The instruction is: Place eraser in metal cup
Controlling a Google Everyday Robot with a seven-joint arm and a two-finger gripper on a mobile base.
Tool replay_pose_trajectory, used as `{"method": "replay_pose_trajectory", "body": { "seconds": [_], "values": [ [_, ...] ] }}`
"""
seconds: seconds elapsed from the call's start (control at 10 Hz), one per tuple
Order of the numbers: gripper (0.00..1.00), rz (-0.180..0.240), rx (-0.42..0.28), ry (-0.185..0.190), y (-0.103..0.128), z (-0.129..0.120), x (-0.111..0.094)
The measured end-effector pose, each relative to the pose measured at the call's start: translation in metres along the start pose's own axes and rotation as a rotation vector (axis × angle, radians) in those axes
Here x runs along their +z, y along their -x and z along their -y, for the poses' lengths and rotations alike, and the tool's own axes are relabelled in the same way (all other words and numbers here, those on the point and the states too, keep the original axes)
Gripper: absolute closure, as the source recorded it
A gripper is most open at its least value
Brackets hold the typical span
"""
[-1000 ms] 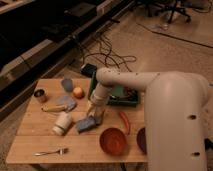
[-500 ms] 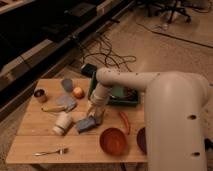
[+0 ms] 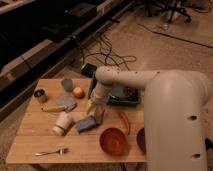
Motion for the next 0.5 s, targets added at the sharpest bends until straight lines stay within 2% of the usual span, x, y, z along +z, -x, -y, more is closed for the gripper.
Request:
{"method": "replay_pose_trajectory", "body": {
  "seconds": [0.3, 0.5],
  "values": [
    [0.50, 0.047, 0.165, -0.032, -0.026, 0.047, -0.039],
    [0.50, 0.086, 0.305, -0.062, -0.053, 0.091, -0.070]
  ]
}}
